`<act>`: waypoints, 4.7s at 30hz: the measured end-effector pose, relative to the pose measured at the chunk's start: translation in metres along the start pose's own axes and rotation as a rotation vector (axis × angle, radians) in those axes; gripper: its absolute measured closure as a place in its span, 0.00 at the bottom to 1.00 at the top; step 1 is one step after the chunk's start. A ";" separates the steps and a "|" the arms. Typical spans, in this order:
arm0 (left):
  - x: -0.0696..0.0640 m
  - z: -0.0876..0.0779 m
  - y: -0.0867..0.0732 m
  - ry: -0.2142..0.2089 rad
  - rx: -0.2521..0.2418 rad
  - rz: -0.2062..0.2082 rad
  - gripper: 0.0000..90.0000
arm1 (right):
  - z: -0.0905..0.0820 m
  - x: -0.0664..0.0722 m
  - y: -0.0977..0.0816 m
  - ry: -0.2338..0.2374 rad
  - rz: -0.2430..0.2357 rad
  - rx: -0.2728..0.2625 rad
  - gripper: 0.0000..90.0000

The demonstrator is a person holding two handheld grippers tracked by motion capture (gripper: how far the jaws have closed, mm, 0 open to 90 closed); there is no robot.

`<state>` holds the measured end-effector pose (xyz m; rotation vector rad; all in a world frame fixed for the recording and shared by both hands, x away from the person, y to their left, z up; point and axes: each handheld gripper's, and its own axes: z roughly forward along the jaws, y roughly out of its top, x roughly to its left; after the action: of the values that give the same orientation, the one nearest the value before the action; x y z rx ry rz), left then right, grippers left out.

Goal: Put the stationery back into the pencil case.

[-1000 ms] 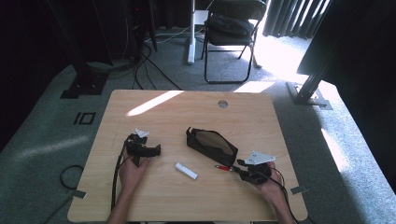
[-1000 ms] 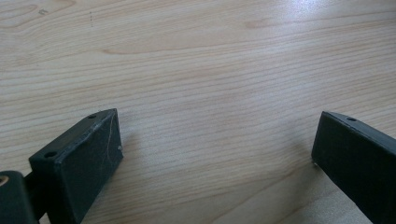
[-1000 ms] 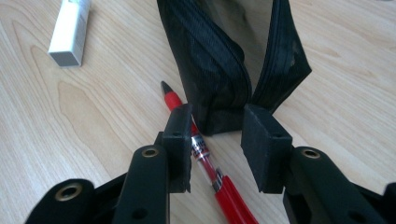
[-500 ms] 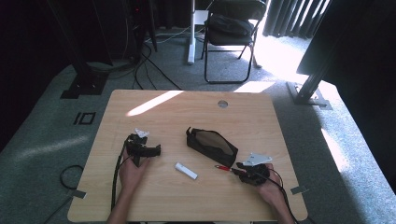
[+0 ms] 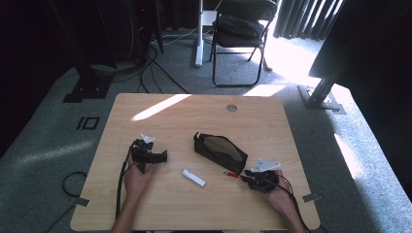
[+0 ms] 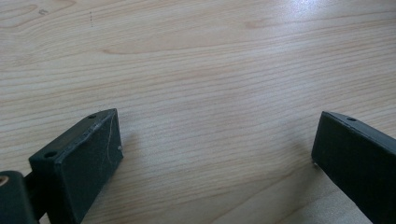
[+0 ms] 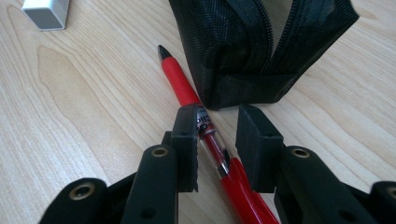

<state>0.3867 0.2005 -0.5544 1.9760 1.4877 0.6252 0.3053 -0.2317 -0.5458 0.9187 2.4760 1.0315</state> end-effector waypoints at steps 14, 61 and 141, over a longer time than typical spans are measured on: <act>0.000 0.000 0.000 0.000 0.000 0.000 0.02 | 0.003 0.003 -0.001 0.034 -0.005 0.031 0.86; 0.000 0.000 0.000 0.000 0.000 0.000 0.02 | -0.004 0.019 0.003 0.057 -0.067 0.011 0.89; 0.000 0.000 0.000 0.000 0.000 0.001 0.02 | -0.037 0.026 0.029 0.040 -0.131 -0.117 0.89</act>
<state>0.3866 0.2005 -0.5544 1.9768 1.4871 0.6256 0.2808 -0.2179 -0.5003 0.6980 2.4414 1.1458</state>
